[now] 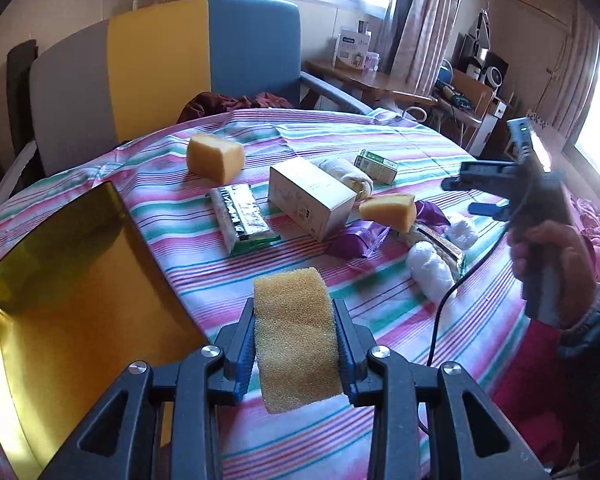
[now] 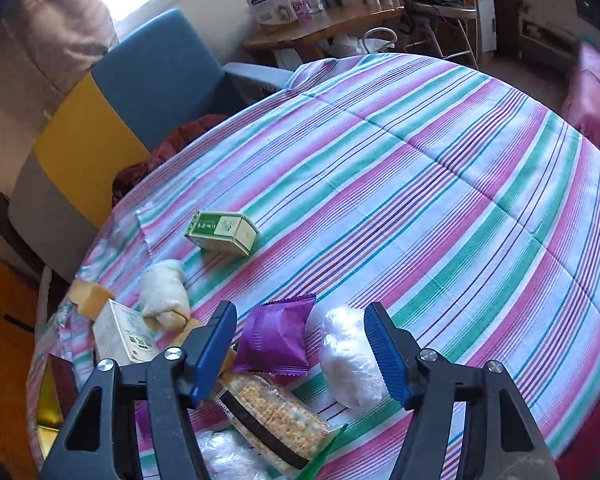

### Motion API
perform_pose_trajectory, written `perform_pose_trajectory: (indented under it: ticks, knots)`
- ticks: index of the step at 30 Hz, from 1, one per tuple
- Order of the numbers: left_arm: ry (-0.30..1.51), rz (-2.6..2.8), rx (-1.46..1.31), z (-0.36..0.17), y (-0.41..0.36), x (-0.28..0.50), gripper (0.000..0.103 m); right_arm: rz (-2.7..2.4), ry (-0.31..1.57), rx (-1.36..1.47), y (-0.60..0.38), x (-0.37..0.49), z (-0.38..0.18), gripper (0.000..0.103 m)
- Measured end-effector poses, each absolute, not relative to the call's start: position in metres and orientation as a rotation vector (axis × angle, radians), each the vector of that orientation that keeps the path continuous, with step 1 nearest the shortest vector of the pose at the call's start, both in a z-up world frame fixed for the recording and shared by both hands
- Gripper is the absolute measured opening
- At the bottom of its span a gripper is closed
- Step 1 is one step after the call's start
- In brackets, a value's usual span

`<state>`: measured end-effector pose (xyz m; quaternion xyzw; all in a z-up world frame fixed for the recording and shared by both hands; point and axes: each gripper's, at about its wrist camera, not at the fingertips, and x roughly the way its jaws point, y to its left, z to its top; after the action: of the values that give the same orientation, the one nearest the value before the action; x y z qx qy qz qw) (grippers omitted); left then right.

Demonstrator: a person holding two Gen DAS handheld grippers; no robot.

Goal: Organize objects
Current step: 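Carry the sponge over the gold tray with the left tool while the right tool grasps the purple packet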

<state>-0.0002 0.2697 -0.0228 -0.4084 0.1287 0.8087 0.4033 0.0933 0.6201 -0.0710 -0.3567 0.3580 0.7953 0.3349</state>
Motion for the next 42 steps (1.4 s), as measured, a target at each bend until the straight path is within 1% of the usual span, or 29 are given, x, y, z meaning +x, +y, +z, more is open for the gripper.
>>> perform_pose_trajectory:
  ticks: [3, 7, 10, 11, 13, 14, 15, 17, 26, 29, 35, 42]
  knots:
    - [0.307, 2.051, -1.028, -0.019, 0.257, 0.001, 0.034, 2.109, 0.880, -0.956, 0.615, 0.082, -0.074, 0.062]
    - [0.276, 2.073, -1.024, -0.015, 0.240, -0.001, 0.034, 2.153, 0.834, -1.015, 0.610, 0.065, -0.081, 0.059]
    - [0.251, 2.092, -1.030, -0.013, 0.228, -0.002, 0.034, 2.116, 0.800, -1.135, 0.611, 0.052, -0.099, 0.057]
    - [0.241, 2.100, -1.033, -0.012, 0.223, -0.003, 0.034, 2.107, 0.807, -1.195, 0.612, 0.048, -0.108, 0.051]
    - [0.218, 2.120, -1.041, -0.011, 0.213, -0.007, 0.034, 2.093, 0.666, -1.234, 0.605, 0.040, -0.111, 0.050]
    - [0.207, 2.135, -1.044, -0.011, 0.206, -0.009, 0.034, 2.095, 0.681, -1.227, 0.606, 0.040, -0.111, 0.042]
    - [0.198, 2.149, -1.050, -0.010, 0.200, -0.011, 0.034, 2.096, 0.706, -1.226, 0.608, 0.041, -0.112, 0.041]
    - [0.177, 2.184, -1.067, -0.011, 0.185, -0.019, 0.034, 2.101, 0.691, -1.242, 0.607, 0.042, -0.113, 0.039]
    - [0.029, 2.431, -1.167, -0.011, 0.089, -0.081, 0.034, 2.085, 0.624, -1.280, 0.603, 0.038, -0.115, 0.038]
    - [0.013, 2.497, -1.182, -0.009, 0.066, -0.104, 0.034, 2.082, 0.579, -1.296, 0.601, 0.036, -0.116, 0.038]
    - [0.074, 2.559, -1.196, -0.018, 0.061, -0.149, 0.034, 2.080, 0.528, -1.303, 0.595, 0.035, -0.116, 0.037]
    - [0.120, 2.578, -1.337, -0.054, 0.067, -0.204, 0.035, 2.086, 0.478, -1.309, 0.594, 0.032, -0.117, 0.036]
